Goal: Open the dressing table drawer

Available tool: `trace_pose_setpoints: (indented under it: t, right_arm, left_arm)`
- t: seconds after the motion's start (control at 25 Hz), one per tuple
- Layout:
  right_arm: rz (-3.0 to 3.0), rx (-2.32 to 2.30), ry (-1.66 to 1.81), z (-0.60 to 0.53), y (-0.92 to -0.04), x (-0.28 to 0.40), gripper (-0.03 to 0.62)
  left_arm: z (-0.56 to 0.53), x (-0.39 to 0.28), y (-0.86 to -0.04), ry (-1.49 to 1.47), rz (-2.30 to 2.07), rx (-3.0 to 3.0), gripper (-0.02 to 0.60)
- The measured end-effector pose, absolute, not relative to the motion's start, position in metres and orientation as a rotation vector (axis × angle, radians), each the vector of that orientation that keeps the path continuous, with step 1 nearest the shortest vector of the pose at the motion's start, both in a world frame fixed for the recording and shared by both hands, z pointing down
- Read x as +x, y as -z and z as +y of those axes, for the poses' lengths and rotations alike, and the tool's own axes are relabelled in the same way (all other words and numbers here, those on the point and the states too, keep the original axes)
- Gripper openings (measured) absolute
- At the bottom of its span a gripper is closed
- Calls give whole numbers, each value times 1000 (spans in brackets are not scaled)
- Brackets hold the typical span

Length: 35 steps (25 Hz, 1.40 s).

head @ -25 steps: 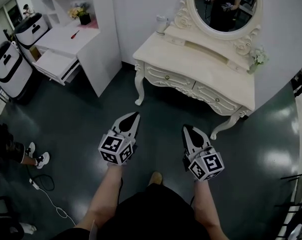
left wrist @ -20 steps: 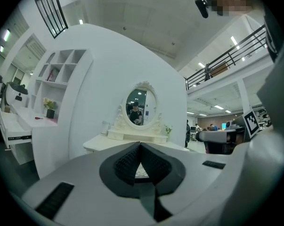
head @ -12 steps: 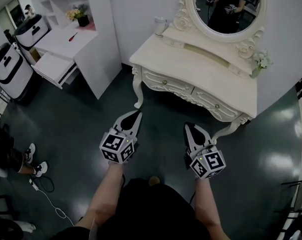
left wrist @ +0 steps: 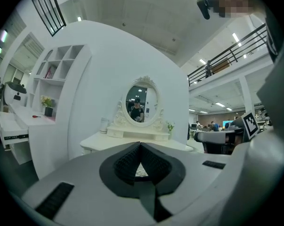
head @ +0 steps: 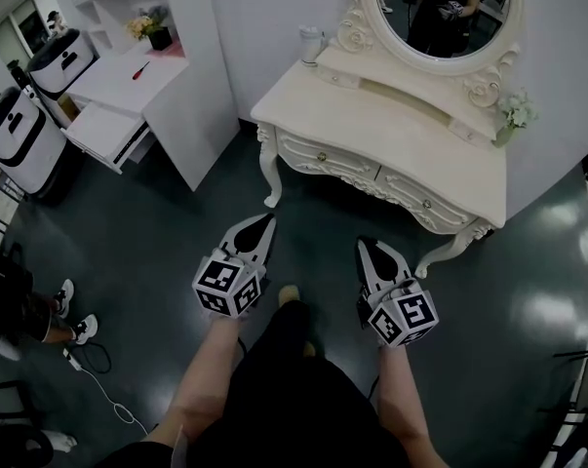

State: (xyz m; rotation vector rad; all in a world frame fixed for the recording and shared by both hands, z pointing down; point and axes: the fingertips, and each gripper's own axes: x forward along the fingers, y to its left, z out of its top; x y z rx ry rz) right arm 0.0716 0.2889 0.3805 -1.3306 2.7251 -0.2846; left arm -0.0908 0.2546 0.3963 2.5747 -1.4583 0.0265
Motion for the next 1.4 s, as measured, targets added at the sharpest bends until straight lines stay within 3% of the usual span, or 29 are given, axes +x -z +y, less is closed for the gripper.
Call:
trace_pose_setpoints:
  t: [1.4]
  right_arm:
    - [2716, -1460, 318, 65, -392, 65, 6]
  left_arm:
    - [19, -84, -409, 14, -1306, 2611, 2]
